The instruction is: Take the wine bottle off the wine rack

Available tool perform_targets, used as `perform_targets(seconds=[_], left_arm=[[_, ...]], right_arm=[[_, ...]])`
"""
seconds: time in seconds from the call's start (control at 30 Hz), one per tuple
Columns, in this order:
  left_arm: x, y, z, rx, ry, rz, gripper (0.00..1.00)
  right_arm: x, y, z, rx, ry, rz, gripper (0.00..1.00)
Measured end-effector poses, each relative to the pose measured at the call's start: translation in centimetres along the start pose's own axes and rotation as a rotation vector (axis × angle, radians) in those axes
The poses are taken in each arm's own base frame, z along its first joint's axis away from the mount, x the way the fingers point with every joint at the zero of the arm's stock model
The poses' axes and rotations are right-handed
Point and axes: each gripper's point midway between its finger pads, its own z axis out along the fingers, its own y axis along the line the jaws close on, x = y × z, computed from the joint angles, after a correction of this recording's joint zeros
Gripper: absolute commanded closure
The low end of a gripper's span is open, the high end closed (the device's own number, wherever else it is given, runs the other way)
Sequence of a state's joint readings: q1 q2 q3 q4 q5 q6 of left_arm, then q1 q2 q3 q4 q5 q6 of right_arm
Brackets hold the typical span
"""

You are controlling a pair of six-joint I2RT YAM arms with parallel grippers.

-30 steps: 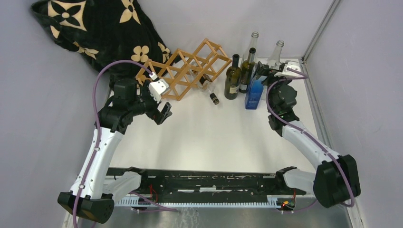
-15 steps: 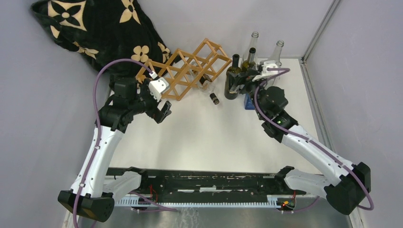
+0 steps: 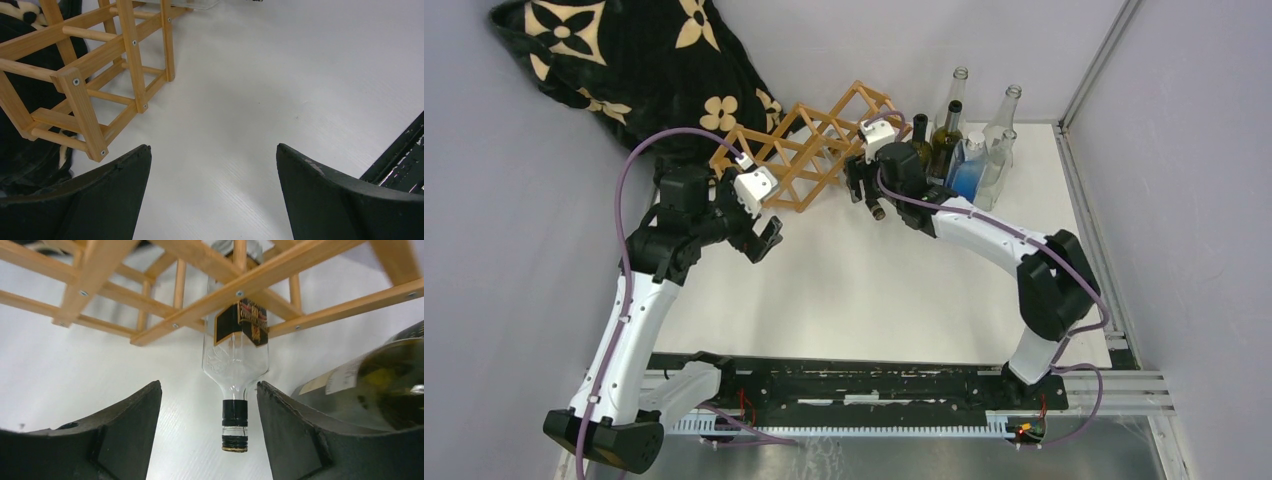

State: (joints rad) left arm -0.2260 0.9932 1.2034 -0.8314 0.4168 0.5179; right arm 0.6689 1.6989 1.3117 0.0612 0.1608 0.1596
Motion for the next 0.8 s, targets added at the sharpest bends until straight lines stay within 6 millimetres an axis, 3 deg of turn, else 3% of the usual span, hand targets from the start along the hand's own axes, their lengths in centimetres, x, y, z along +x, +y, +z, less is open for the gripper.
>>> perform_targets(seconds=[0.17, 0.37, 0.57, 0.8], left_arm=[[-0.2, -0.1, -0.4, -0.004, -0.012, 0.016, 0.0], [0.0, -0.3, -0.4, 0.013, -0.004, 0.037, 0.0], [0.6, -0.9, -0.3, 0.043, 0.01, 0.047, 0.0], [0.9, -1.2, -0.2, 0.058, 0.018, 0.049, 0.0]], right_arm=[[4.2, -0.5, 3.0, 0.018, 0.122, -0.035, 0.3], [5.7, -1.4, 5.5, 0.063, 0.176, -0.061, 0.31], [7.9, -2.3, 6.4, 0.114, 0.22, -0.085, 0.35], [11.5, -3.2, 5.8, 0.142, 0.29, -0.099, 0.36]])
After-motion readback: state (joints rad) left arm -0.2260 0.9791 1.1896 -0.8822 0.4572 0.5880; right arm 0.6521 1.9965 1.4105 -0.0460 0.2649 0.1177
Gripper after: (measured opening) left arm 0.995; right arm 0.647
